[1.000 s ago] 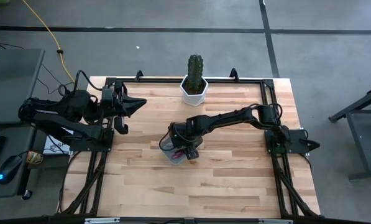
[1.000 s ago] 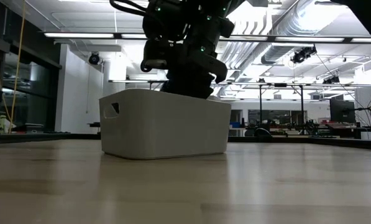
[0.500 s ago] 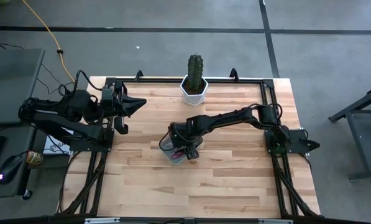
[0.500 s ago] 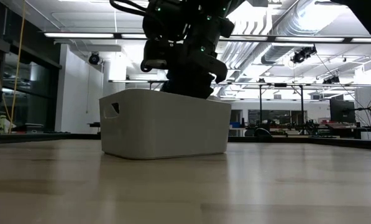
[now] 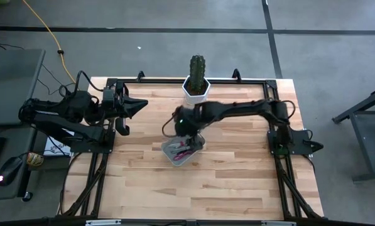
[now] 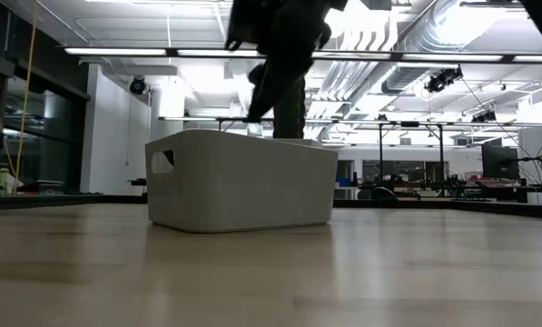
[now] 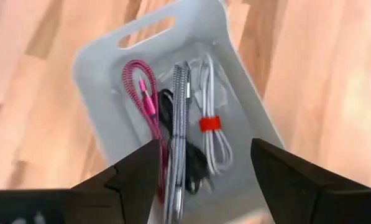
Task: Pick and place USB-C Cables
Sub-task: Return to Home Position
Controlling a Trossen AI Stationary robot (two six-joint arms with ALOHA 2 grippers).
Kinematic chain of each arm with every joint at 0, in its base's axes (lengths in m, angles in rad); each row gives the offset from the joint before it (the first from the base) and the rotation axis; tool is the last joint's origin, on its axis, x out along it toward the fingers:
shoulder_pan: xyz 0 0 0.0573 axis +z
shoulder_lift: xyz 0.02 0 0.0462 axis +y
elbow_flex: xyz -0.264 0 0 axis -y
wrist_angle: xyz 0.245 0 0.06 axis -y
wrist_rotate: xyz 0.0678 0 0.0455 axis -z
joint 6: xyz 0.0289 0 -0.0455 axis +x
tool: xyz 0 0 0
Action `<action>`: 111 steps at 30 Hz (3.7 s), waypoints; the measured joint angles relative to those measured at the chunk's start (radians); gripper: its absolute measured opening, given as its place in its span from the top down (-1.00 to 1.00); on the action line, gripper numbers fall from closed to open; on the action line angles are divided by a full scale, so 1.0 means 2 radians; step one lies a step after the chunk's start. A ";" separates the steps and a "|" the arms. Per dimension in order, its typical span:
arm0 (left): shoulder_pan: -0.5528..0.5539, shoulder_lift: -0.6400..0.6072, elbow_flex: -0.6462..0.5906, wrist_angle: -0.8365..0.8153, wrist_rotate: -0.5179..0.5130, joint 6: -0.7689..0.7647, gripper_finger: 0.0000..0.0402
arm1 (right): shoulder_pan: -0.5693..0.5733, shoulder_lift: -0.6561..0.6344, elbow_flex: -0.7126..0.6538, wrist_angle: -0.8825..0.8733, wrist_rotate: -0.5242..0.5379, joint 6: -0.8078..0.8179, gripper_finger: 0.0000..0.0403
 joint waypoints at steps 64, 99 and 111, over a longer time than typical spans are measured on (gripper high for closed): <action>0.000 0.000 0.000 0.000 -0.004 -0.020 1.00 | -0.114 -0.629 -0.434 0.423 -0.055 0.229 -0.20; 0.000 0.000 0.000 0.000 0.004 -0.028 1.00 | -0.114 -0.629 -0.434 0.398 -0.117 0.249 0.94; 0.000 0.000 0.000 0.000 0.004 -0.046 1.00 | -0.114 -0.631 -0.434 0.398 -0.132 0.271 1.00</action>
